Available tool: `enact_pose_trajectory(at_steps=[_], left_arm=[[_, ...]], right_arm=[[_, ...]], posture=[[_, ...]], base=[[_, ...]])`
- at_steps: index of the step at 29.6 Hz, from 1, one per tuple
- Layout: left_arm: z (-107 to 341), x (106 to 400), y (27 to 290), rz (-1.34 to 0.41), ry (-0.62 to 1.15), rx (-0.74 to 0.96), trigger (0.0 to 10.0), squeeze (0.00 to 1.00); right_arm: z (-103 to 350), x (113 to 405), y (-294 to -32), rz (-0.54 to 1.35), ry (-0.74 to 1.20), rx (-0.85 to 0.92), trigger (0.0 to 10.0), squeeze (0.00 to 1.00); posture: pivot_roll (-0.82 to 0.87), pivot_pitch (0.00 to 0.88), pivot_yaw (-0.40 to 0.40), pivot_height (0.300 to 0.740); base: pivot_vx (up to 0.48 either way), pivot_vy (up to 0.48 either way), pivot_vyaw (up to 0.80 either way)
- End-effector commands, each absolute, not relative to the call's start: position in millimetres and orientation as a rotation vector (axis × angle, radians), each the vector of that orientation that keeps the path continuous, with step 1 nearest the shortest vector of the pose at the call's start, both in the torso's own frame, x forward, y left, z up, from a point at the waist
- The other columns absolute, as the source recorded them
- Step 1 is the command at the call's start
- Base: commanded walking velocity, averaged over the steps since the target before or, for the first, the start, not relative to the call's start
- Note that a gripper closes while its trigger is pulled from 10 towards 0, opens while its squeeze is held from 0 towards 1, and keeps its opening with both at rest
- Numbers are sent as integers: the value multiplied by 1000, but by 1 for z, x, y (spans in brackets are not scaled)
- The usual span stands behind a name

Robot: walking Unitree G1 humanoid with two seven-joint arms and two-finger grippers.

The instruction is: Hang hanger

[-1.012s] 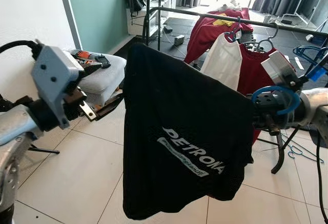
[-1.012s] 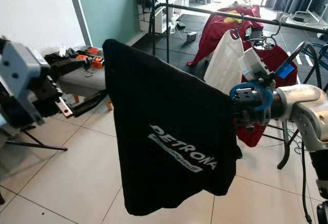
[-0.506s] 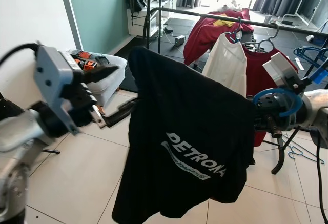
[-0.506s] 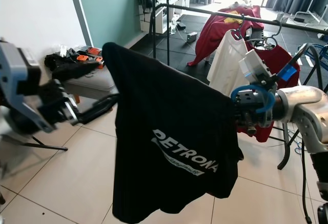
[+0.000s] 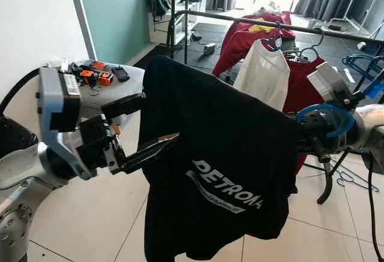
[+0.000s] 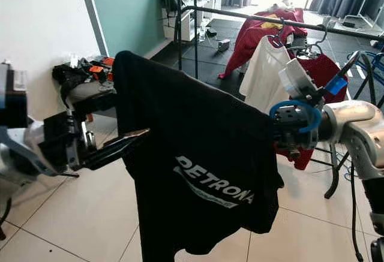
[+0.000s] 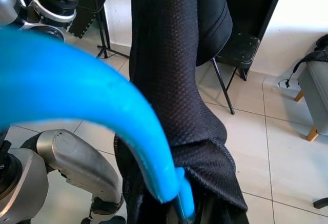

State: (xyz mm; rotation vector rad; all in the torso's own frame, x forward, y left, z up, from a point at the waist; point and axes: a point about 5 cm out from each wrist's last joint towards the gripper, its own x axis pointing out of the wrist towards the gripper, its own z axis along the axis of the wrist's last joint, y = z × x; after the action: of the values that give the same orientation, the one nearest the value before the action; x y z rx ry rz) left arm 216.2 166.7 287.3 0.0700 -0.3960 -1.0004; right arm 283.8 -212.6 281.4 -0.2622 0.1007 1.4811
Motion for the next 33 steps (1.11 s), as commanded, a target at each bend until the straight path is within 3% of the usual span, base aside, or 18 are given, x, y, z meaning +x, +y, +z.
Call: enact_pose_trajectory(at_steps=[1, 2, 20, 25, 26, 33], left_arm=[[287, 217, 168, -998, -386, 74, 6549, 0], [286, 219, 169, -981, -387, 71, 0, 0], [281, 232, 182, -852, -322, 152, 0, 0], [297, 234, 202, -753, -379, 185, 0, 0], [319, 232, 227, -642, -458, 200, 0, 0], [337, 228, 247, -555, -532, 198, 0, 0]], right_arm=[[289, 281, -212, 1488, 57, -274, 10000, 0], [290, 280, -212, 1489, 55, -276, 10000, 0], [293, 278, -212, 1487, 33, -269, 10000, 0], [286, 281, -213, 1458, 56, -257, 10000, 0], [273, 284, -215, 1412, 115, -257, 10000, 0], [258, 284, -216, 1379, 177, -258, 10000, 0]], posture=[[-5, 0, -32, 740], [-8, 0, -32, 740], [-8, 0, -25, 740], [-8, 0, -23, 740], [-8, 0, -22, 740], [-8, 0, -19, 740]], base=[[0, 0, 0], [0, 0, 0], [0, 0, 0], [0, 0, 0], [0, 0, 0], [0, 0, 0]])
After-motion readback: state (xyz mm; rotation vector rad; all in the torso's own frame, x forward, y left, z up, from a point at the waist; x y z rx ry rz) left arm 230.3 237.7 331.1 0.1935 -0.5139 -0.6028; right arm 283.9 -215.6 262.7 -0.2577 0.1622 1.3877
